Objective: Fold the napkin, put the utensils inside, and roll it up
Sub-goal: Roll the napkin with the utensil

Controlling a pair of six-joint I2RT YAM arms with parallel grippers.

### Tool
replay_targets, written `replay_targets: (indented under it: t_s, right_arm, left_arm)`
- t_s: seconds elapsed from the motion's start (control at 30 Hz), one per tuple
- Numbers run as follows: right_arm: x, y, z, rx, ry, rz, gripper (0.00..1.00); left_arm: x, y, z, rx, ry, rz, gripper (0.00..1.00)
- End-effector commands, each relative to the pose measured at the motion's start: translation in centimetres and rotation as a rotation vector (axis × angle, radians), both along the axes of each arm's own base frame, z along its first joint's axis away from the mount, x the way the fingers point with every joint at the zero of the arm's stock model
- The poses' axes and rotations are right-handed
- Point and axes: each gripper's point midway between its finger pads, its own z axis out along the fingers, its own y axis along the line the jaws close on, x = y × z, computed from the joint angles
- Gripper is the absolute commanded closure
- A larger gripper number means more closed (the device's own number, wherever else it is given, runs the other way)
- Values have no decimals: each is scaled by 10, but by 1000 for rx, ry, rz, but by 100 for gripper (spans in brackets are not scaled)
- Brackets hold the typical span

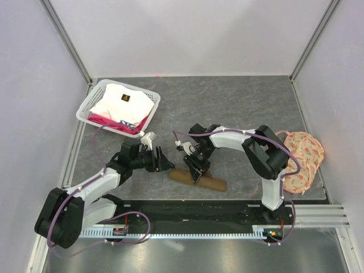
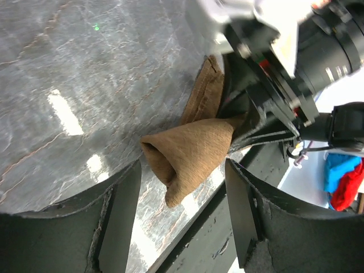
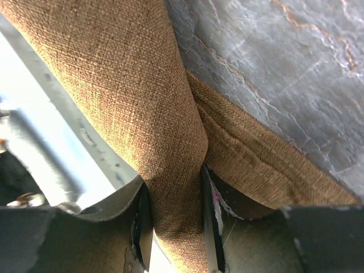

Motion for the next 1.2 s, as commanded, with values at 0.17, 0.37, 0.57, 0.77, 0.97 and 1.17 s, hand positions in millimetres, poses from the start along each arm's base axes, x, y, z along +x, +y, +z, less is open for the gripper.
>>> replay_targets:
  t_s: [0.17, 0.37, 0.57, 0.77, 0.97, 1.17]
  right_arm:
    - [-6, 5, -1, 68, 168, -6, 58]
    - [1, 4, -4, 65, 189, -31, 58]
    - [7, 5, -5, 64, 193, -47, 58]
    - [14, 5, -6, 62, 190, -68, 55]
    - [31, 4, 4, 37, 124, -115, 40]
    - [55, 3, 31, 30, -33, -157, 24]
  left_arm:
    - [-3, -15, 4, -80, 0, -78, 38]
    - [-7, -20, -3, -90, 30, -107, 45]
    - [-13, -26, -12, -93, 75, -141, 51]
    - [-14, -29, -23, -84, 120, -156, 68]
    - [-8, -29, -29, -51, 163, -120, 94]
    - [-4, -26, -33, 3, 221, -100, 98]
